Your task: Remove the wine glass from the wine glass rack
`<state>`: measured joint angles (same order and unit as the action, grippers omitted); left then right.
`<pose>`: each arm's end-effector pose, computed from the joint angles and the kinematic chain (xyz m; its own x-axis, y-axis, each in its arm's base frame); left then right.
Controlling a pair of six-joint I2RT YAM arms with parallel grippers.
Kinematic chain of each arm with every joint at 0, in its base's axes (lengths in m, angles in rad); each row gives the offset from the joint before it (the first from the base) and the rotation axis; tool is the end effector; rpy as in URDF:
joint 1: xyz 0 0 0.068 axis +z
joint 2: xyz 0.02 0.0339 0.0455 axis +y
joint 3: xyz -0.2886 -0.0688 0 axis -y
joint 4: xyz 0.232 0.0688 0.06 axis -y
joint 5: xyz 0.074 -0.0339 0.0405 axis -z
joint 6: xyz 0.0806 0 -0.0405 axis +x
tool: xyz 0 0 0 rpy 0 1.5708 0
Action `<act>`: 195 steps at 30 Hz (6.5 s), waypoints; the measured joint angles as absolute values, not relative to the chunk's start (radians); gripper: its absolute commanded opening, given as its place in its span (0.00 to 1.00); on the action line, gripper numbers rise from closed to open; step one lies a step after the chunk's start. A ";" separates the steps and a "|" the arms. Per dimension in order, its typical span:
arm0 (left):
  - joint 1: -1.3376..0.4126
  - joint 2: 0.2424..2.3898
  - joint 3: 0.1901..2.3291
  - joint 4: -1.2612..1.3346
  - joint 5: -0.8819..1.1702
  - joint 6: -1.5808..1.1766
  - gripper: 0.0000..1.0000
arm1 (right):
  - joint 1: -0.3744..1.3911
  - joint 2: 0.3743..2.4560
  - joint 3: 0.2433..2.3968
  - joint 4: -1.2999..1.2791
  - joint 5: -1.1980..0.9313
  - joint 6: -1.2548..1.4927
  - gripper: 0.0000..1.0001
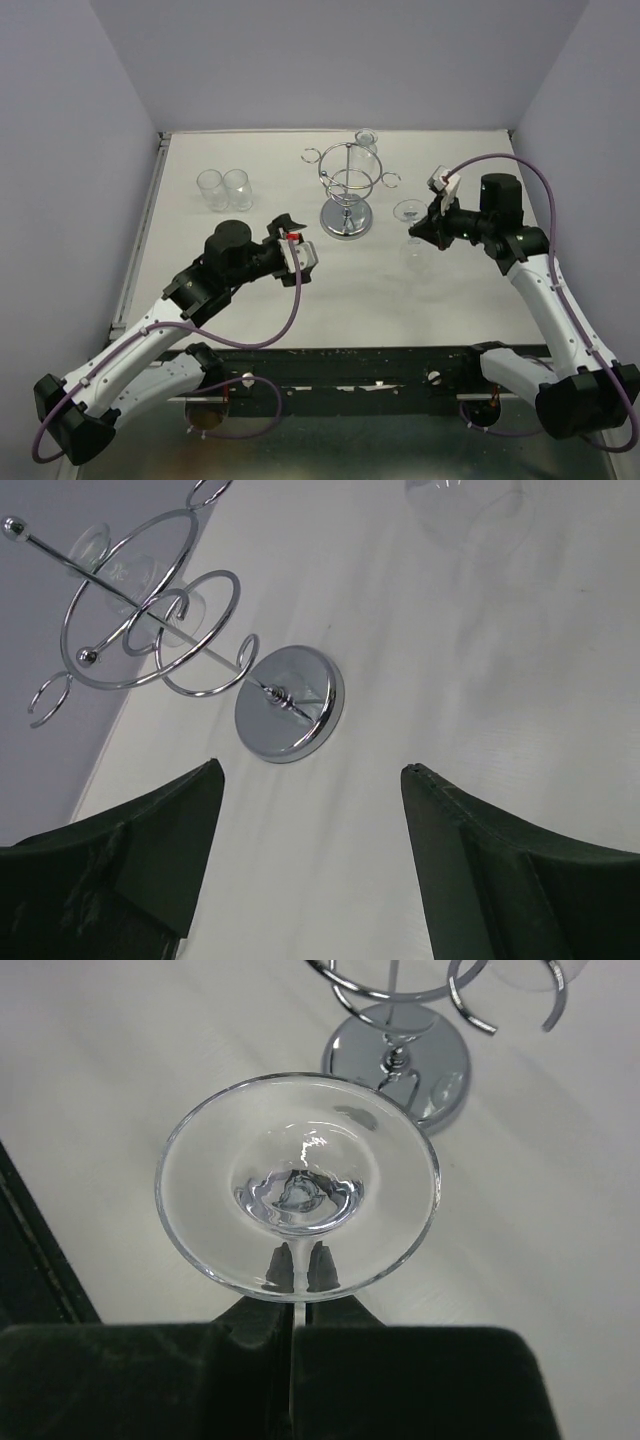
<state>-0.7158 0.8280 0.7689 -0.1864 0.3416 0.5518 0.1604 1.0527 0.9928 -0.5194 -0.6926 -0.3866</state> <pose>0.1373 -0.1552 0.3358 0.2965 0.3967 -0.8687 0.8315 0.3403 0.4392 0.2150 0.0869 0.3358 -0.2553 -0.3352 -0.9069 -0.8062 0.5916 0.0082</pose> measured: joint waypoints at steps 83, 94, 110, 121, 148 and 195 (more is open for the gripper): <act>-0.857 1.198 0.965 -0.235 0.352 0.746 0.00 | 0.255 1.069 0.863 -0.479 -1.122 -0.053 0.83; -0.780 1.060 0.791 -0.358 0.406 0.481 0.00 | 0.255 1.050 0.897 -0.586 -1.024 -0.222 0.84; -0.632 1.330 0.766 -0.331 0.736 0.177 0.00 | 0.376 0.862 0.895 -0.715 -0.783 -0.766 1.00; -0.532 1.562 0.812 -0.281 0.903 0.083 0.00 | 0.573 0.754 0.786 -0.899 -0.722 -1.098 1.00; -0.472 1.734 0.920 -0.336 1.081 0.034 0.00 | 0.822 0.807 0.725 -0.629 -0.572 -1.287 1.00; -0.462 1.704 0.853 -0.332 1.106 -0.068 0.67 | 0.865 0.849 0.645 -0.517 -0.695 -1.399 0.65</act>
<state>-0.4622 1.7039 0.8528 -0.3317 1.1061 -0.0681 0.8650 0.8486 0.6445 -0.5171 -0.6949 -1.3987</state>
